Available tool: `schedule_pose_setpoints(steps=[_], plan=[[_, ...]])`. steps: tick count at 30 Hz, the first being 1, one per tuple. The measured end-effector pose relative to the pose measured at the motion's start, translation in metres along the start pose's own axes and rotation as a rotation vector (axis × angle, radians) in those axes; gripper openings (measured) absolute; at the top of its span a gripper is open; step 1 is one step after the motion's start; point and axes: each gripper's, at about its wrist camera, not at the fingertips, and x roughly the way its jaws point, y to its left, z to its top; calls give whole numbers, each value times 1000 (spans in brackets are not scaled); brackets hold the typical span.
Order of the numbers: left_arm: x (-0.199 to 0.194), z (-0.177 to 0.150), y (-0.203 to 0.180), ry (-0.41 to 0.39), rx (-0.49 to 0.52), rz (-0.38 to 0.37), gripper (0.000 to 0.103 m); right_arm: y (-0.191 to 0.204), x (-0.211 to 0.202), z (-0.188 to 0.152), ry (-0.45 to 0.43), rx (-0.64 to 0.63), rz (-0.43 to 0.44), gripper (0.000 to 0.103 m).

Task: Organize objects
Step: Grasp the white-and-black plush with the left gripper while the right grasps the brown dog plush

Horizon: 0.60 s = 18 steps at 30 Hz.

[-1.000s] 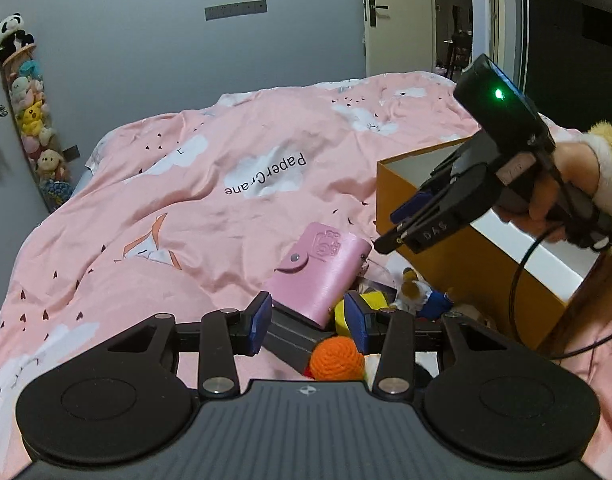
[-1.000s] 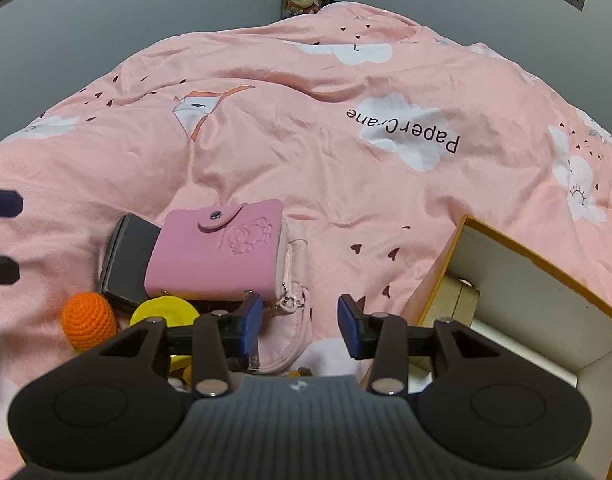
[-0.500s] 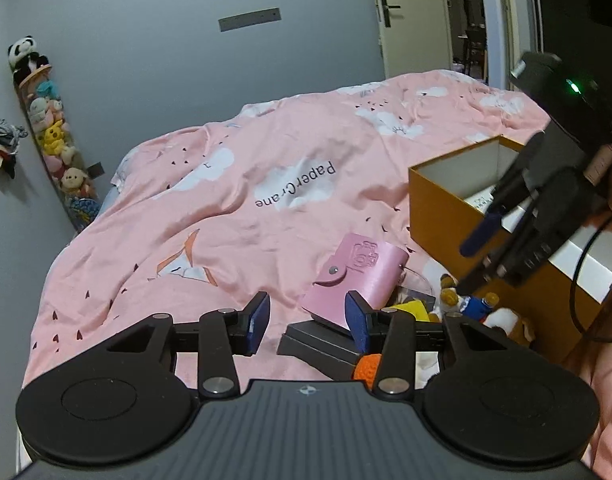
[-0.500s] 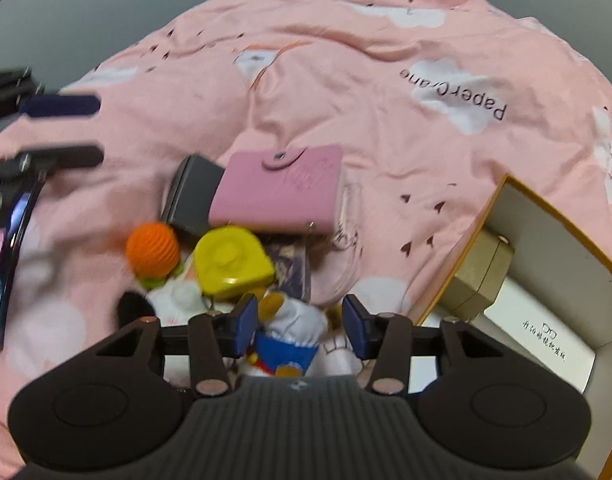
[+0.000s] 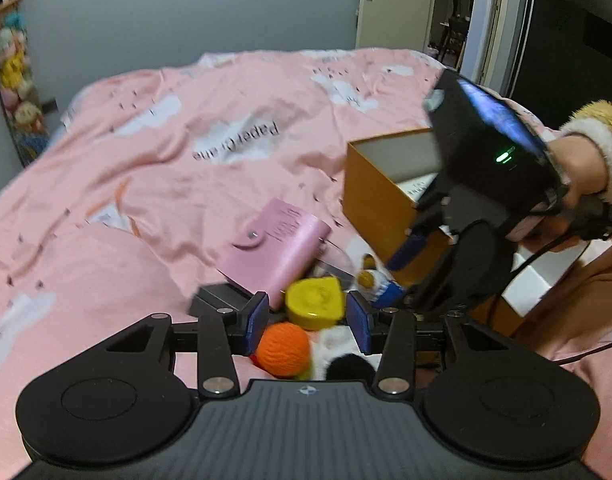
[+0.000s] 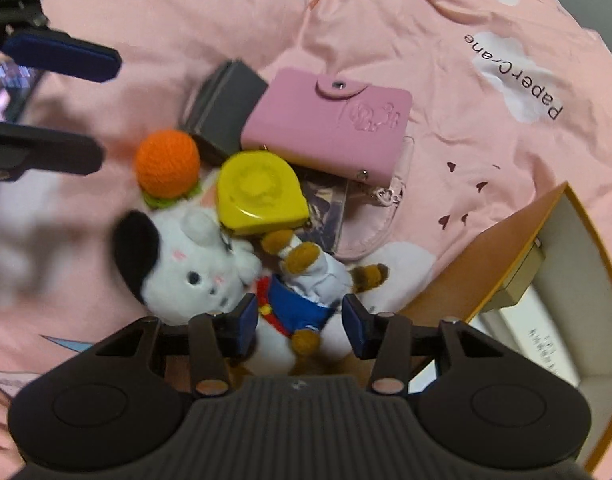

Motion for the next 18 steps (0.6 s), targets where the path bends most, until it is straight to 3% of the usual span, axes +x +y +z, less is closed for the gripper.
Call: schedule_pose_setpoints(steps=[3, 7, 15, 18], plan=[[4, 1, -1, 34, -27, -26, 53, 2, 7, 7, 44, -58, -35, 51], [10, 1, 0, 76, -68, -54, 53, 5, 11, 13, 86, -88, 4, 51], [26, 3, -4, 172, -142, -83, 53, -8, 38, 18, 150, 2, 36, 54], [31, 4, -6, 199, -164, -84, 53, -14, 44, 14, 130, 24, 45, 45]])
